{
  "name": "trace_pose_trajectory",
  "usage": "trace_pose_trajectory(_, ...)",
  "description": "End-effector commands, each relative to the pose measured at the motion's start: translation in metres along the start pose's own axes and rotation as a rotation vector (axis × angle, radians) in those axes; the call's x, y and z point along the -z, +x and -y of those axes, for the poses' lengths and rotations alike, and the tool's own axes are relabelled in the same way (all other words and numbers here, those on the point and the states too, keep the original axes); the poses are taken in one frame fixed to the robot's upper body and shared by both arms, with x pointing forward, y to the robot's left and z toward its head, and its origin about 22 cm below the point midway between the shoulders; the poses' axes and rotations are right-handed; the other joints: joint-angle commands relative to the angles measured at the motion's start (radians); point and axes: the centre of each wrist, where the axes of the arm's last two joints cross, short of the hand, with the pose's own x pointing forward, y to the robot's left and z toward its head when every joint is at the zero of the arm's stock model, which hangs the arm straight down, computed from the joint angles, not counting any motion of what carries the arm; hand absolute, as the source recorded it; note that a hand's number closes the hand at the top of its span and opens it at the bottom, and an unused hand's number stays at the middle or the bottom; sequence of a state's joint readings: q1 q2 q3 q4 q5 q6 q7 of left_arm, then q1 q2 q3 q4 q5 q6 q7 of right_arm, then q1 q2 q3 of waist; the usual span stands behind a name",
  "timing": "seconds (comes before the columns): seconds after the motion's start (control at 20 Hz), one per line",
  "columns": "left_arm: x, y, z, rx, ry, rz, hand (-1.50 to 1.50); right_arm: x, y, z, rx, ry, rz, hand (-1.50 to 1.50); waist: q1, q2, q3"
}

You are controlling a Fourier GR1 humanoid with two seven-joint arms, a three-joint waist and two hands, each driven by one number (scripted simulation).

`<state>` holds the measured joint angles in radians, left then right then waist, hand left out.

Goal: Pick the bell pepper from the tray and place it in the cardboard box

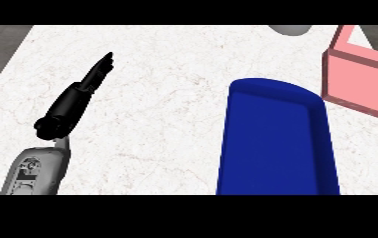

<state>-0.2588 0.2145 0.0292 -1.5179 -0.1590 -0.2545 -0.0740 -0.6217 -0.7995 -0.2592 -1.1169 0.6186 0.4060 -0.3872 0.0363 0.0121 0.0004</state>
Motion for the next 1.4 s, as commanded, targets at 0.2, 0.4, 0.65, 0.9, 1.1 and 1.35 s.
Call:
trace_pose_trajectory(0.2, -0.003, 0.003, -0.002, -0.006, -0.024, 0.020, 0.00, -0.001, -0.050, 0.007, -0.051, 0.258, -0.098, 1.50, 0.038, 0.010, 0.002)
trace_pose_trajectory(0.4, 0.015, 0.018, 0.005, 0.007, -0.007, 0.038, 0.00, -0.008, -0.068, -0.012, -0.119, 0.386, -0.138, 1.50, 0.029, 0.011, 0.003)
trace_pose_trajectory(0.65, 0.004, 0.008, 0.002, -0.004, -0.013, 0.033, 0.00, -0.002, -0.072, -0.013, -0.038, 0.501, -0.031, -1.50, 0.033, 0.011, 0.003)
trace_pose_trajectory(0.9, -0.001, 0.006, -0.007, 0.003, -0.013, 0.022, 0.00, -0.008, -0.078, 0.005, 0.179, 0.319, 0.155, -1.50, 0.017, 0.005, 0.003)
trace_pose_trajectory(1.1, 0.000, 0.004, 0.008, 0.000, -0.020, 0.013, 0.00, 0.011, -0.076, -0.034, 0.628, 0.091, 0.193, -1.50, 0.013, 0.000, 0.007)
trace_pose_trajectory(1.35, 0.004, 0.005, 0.002, -0.001, 0.001, 0.005, 0.00, 0.001, -0.087, -0.027, 0.940, -0.027, 0.075, -1.50, 0.005, 0.008, 0.005)
